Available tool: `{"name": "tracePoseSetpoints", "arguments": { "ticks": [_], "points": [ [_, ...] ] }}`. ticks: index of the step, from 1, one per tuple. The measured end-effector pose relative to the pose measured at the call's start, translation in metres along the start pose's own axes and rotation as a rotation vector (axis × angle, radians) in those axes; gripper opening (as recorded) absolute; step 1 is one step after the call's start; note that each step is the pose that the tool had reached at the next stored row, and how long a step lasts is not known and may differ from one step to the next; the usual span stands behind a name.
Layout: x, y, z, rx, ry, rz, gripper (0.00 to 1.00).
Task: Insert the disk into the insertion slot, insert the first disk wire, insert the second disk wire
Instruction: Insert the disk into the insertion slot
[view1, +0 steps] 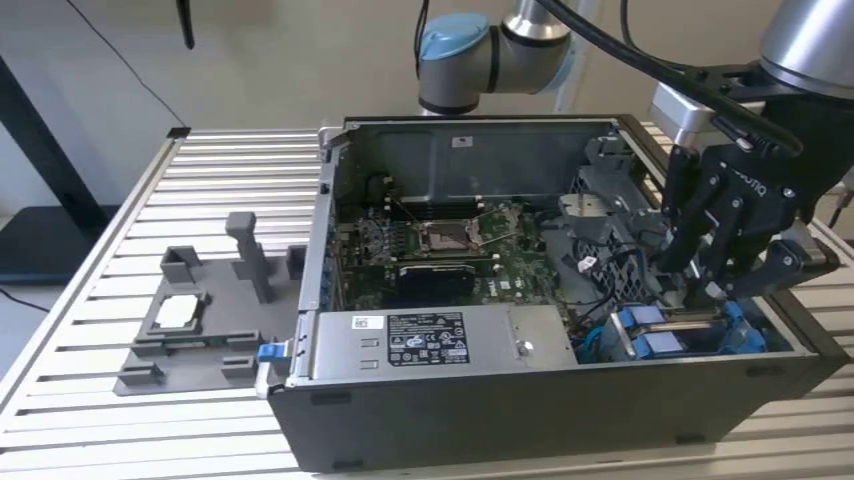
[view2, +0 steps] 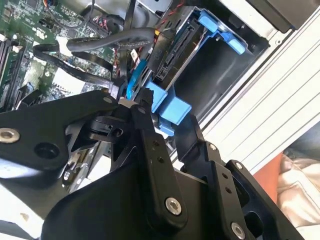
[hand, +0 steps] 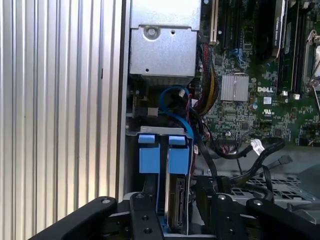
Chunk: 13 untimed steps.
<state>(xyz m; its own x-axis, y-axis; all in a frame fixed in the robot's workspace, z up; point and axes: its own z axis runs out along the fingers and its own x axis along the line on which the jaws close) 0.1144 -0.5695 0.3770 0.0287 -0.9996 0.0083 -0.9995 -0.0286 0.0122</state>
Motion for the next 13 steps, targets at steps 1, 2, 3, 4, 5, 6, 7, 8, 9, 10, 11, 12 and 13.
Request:
{"name": "tracePoseSetpoints", "arguments": {
  "ticks": [1, 2, 3, 4, 5, 6, 7, 8, 9, 10, 11, 12, 13],
  "points": [
    [-0.0004, 0.0000, -0.0020, 0.0014, 0.0000, 0.000, 0.46],
    [-0.0009, 0.0001, -0.0039, 0.0032, -0.0001, 0.000, 0.46],
    [-0.0015, 0.0001, -0.0059, 0.0057, 0.0000, 0.000, 0.46],
    [-0.0022, 0.0001, -0.0074, 0.0094, 0.0001, 0.000, 0.46],
    [-0.0029, 0.0001, -0.0084, 0.0139, 0.0000, 0.000, 0.46],
    [-0.0034, 0.0000, -0.0090, 0.0198, -0.0002, 0.000, 0.46],
    [-0.0039, 0.0001, -0.0093, 0.0274, -0.0006, 0.000, 0.46],
    [-0.0046, 0.0001, -0.0095, 0.0368, -0.0008, 0.000, 0.46],
    [-0.0055, 0.0001, -0.0095, 0.0473, -0.0011, 0.000, 0.46],
    [-0.0065, 0.0001, -0.0095, 0.0573, -0.0013, 0.001, 0.46],
    [-0.0079, 0.0002, -0.0096, 0.0674, -0.0013, 0.001, 0.46],
    [-0.0101, 0.0001, -0.0096, 0.0768, -0.0012, 0.001, 0.46],
    [-0.0127, 0.0000, -0.0096, 0.0847, -0.0011, 0.001, 0.46]
  ]
}}
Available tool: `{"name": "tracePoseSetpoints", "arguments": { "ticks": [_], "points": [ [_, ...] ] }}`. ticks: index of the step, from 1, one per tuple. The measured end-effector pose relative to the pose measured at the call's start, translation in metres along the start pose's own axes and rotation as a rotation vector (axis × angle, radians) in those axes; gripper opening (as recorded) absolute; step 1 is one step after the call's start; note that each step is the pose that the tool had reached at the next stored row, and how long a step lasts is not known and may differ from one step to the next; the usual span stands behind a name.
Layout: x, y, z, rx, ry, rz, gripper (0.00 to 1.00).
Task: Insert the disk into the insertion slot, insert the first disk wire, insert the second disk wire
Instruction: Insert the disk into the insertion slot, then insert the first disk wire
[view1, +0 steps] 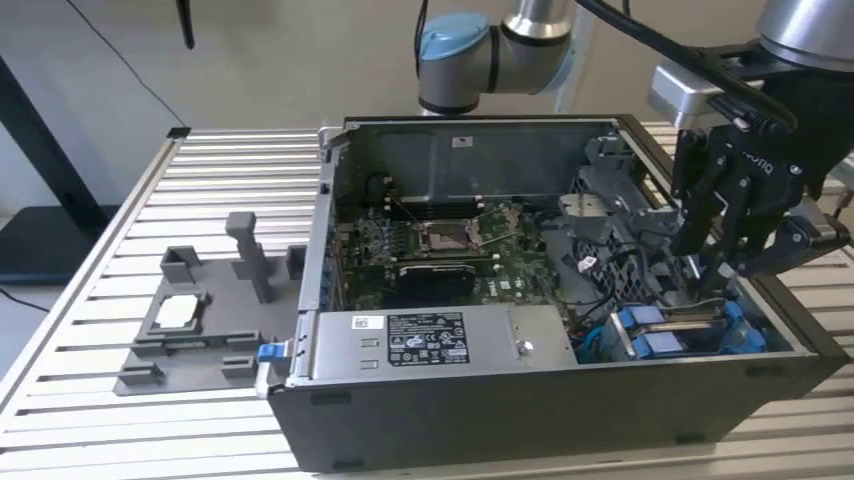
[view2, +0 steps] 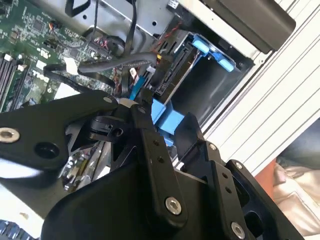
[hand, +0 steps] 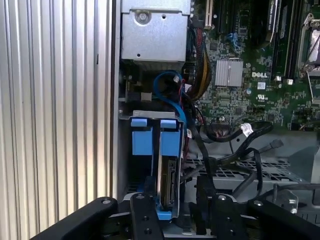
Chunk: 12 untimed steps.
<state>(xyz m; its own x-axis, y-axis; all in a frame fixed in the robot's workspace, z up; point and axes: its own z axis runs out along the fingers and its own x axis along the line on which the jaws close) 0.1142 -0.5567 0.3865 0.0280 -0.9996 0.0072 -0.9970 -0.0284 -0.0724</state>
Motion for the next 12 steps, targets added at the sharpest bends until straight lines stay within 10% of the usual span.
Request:
{"name": "tracePoseSetpoints", "arguments": {
  "ticks": [6, 12],
  "points": [
    [-0.0092, -0.0003, 0.0000, 0.0361, 0.0010, 0.000, 0.46],
    [-0.0097, -0.0003, 0.0000, 0.0388, 0.0011, 0.000, 0.46]
  ]
}}
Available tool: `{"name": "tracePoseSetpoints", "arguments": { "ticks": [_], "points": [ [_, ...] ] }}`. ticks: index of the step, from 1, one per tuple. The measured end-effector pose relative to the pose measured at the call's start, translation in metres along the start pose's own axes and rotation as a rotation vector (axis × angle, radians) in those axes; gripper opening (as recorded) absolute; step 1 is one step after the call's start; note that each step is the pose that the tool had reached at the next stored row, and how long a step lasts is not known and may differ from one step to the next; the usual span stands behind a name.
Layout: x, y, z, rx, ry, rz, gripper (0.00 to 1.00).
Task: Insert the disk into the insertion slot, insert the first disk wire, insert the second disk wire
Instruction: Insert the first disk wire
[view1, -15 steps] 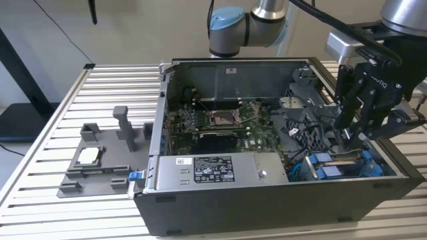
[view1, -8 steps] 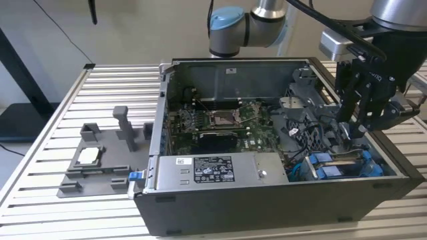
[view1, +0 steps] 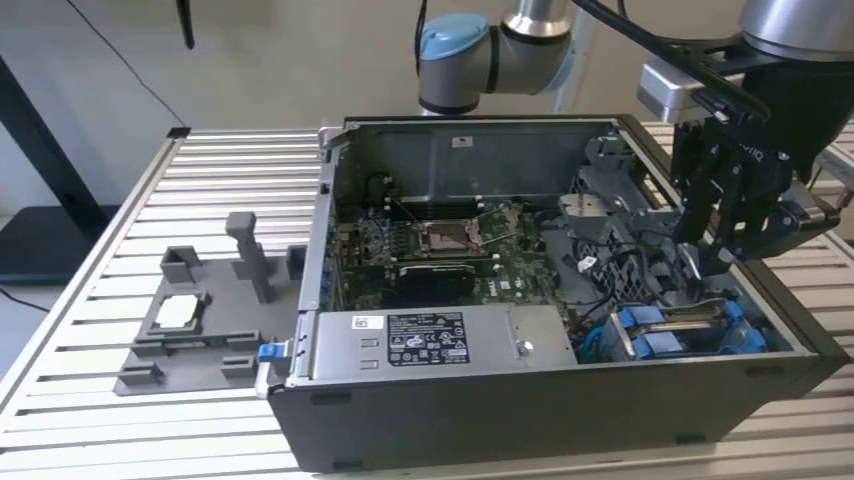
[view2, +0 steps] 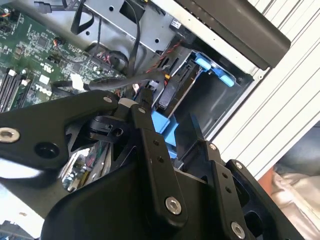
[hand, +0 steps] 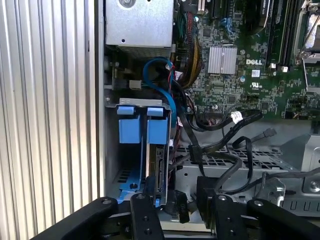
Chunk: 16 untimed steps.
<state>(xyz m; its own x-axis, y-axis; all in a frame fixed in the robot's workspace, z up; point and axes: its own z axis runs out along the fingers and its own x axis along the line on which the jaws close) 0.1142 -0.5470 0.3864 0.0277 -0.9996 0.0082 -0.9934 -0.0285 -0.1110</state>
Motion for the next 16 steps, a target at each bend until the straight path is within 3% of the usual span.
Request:
{"name": "tracePoseSetpoints", "arguments": {
  "ticks": [8, 12, 13, 16],
  "points": [
    [0.0000, -0.0021, 0.0002, 0.0035, -0.0003, -0.004, 0.46],
    [0.0001, -0.0027, 0.0003, 0.0137, -0.0004, -0.008, 0.46],
    [0.0001, -0.0027, 0.0004, 0.0221, -0.0004, -0.009, 0.46],
    [0.0000, -0.0027, 0.0003, 0.0651, 0.0005, -0.013, 0.46]
  ]
}}
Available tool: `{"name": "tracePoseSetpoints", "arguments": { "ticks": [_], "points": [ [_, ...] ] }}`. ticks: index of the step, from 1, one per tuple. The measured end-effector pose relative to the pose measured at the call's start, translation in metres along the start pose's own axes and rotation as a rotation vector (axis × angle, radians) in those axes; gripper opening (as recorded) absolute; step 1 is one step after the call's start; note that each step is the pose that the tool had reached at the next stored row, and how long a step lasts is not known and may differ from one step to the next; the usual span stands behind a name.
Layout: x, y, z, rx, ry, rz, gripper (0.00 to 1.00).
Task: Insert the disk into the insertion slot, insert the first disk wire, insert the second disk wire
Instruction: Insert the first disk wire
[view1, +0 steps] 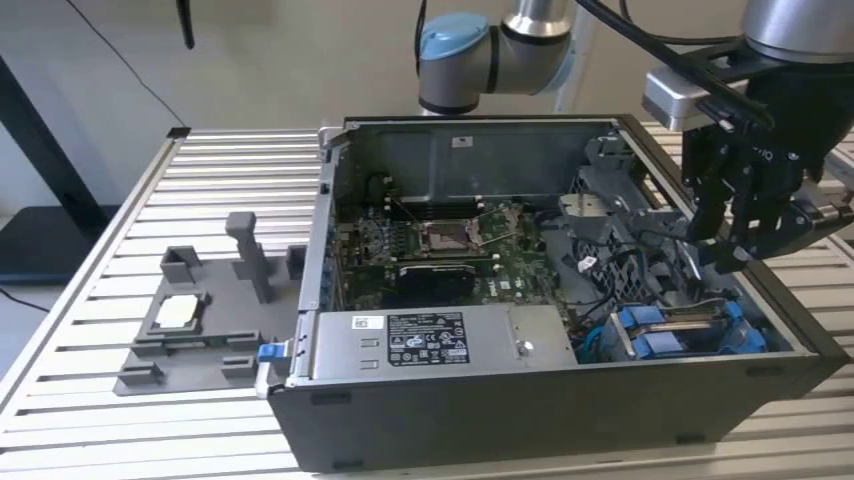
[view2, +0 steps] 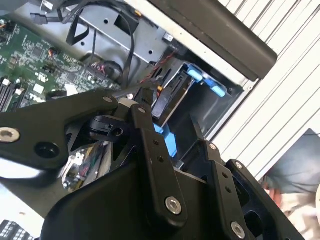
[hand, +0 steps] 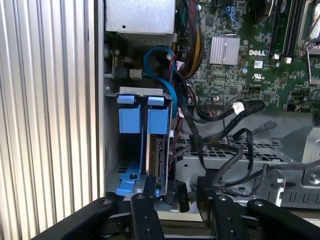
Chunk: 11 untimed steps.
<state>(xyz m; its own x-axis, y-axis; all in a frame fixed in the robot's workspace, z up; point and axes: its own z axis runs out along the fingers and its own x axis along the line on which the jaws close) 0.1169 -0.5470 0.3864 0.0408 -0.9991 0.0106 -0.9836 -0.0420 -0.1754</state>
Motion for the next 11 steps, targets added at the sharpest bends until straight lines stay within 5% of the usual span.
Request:
{"name": "tracePoseSetpoints", "arguments": {
  "ticks": [1, 11],
  "points": [
    [0.0001, 0.0000, 0.0000, 0.0069, 0.0003, 0.000, 0.46],
    [-0.0002, 0.0022, -0.0001, 0.0083, 0.0022, 0.005, 0.46]
  ]
}}
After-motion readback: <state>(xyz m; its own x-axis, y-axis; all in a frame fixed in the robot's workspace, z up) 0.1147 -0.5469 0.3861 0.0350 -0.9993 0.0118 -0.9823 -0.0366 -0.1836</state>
